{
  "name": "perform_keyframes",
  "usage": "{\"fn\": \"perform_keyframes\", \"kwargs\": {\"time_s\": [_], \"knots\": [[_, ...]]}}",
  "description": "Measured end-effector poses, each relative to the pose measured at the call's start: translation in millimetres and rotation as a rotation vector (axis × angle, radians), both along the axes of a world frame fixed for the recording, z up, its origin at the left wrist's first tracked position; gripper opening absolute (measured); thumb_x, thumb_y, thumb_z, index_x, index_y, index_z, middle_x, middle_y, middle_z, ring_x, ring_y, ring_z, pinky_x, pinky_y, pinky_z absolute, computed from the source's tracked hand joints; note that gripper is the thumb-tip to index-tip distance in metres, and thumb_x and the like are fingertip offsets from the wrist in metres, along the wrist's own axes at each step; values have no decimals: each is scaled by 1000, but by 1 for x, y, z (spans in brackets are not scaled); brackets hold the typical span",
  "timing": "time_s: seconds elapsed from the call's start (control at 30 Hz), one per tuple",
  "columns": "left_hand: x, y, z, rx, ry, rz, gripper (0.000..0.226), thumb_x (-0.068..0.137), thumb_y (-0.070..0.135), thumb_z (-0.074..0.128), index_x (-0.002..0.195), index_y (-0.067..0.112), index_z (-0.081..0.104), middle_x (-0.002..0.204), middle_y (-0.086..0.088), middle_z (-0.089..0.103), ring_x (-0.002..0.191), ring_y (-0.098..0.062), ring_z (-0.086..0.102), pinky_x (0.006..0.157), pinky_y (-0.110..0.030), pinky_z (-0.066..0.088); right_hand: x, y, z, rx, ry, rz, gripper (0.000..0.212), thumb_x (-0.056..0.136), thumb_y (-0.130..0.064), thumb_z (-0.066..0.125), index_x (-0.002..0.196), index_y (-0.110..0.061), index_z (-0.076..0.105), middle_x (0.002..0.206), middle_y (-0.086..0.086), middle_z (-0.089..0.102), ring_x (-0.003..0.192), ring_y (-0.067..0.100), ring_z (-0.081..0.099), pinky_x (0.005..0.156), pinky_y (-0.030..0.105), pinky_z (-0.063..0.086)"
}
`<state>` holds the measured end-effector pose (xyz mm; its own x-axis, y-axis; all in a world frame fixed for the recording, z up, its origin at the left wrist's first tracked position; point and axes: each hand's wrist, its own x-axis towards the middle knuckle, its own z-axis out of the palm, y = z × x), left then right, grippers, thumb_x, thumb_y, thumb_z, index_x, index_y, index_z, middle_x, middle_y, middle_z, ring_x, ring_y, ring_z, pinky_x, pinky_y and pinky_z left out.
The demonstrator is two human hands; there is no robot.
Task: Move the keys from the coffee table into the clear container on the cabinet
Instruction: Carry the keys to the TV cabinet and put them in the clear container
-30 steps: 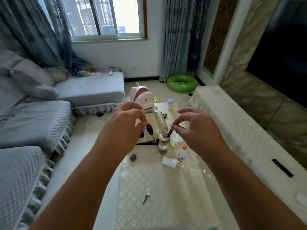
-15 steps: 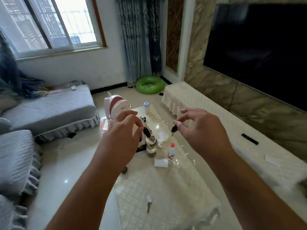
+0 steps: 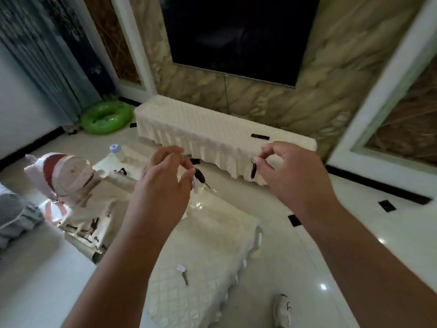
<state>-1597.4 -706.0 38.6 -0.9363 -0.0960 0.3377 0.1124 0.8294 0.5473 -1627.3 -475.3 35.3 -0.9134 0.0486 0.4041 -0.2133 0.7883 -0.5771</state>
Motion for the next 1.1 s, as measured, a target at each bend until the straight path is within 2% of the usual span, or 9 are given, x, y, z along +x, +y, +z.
{"fn": "perform_keyframes", "kwargs": {"time_s": [0.17, 0.27, 0.4, 0.53, 0.67, 0.73, 0.83, 0.97, 1.1], "knots": [[-18, 74, 0, 22, -36, -163, 4, 89, 28, 59, 88, 32, 58, 127, 20, 47, 114, -13, 51, 92, -34, 42, 18, 72, -6, -1, -54, -159, 11, 87, -44, 64, 86, -33, 67, 98, -13, 72, 76, 10, 63, 65, 30, 52], [-27, 118, 2, 15, -59, -229, 4, 89, 28, 60, 89, 31, 58, 128, 21, 45, 108, -18, 55, 88, -33, 42, 21, 116, -5, -9, -93, -217, 9, 88, -43, 62, 86, -35, 65, 100, -12, 72, 81, 11, 62, 69, 34, 53], [-42, 174, 4, 4, -58, -280, 5, 89, 27, 60, 90, 32, 59, 130, 21, 45, 120, -12, 44, 89, -25, 33, 21, 173, -8, -24, -98, -267, 10, 89, -43, 59, 88, -35, 65, 98, -11, 70, 83, 11, 62, 70, 37, 53], [-54, 223, 2, 18, -59, -319, 3, 90, 26, 60, 91, 29, 60, 130, 18, 44, 123, -15, 44, 98, -37, 41, 13, 223, -9, -5, -110, -294, 11, 89, -44, 58, 85, -36, 64, 100, -18, 69, 86, 8, 62, 69, 32, 52], [-66, 262, 1, 34, -47, -321, 2, 90, 27, 60, 91, 29, 59, 130, 20, 44, 113, -20, 52, 91, -43, 46, -1, 265, -7, -25, -103, -291, 11, 87, -45, 58, 84, -36, 63, 90, -15, 71, 79, 9, 65, 69, 36, 55], [-72, 278, -1, 36, -46, -310, 2, 90, 30, 59, 90, 31, 58, 129, 22, 42, 110, -20, 54, 87, -41, 47, -7, 281, -6, -21, -93, -287, 11, 87, -46, 57, 85, -37, 63, 88, -14, 71, 76, 9, 64, 66, 35, 55], [-81, 301, -4, 39, -35, -327, 2, 90, 28, 58, 91, 30, 58, 130, 21, 42, 122, -12, 44, 89, -38, 47, -17, 299, -6, -16, -100, -289, 11, 87, -47, 58, 85, -37, 63, 93, -14, 70, 74, 6, 62, 63, 34, 54], [-103, 323, -7, 34, -43, -333, 3, 90, 29, 57, 90, 32, 57, 129, 22, 42, 124, -10, 41, 89, -35, 44, -33, 318, -11, -13, -129, -290, 9, 88, -45, 60, 85, -38, 64, 96, -15, 69, 85, 6, 60, 67, 30, 52], [-134, 338, -15, 44, -36, -349, 6, 90, 30, 57, 87, 35, 56, 129, 25, 41, 124, -8, 40, 87, -29, 38, -58, 331, -20, 12, -159, -290, 10, 90, -45, 59, 89, -38, 65, 100, -19, 69, 88, 3, 59, 68, 27, 48]]}}
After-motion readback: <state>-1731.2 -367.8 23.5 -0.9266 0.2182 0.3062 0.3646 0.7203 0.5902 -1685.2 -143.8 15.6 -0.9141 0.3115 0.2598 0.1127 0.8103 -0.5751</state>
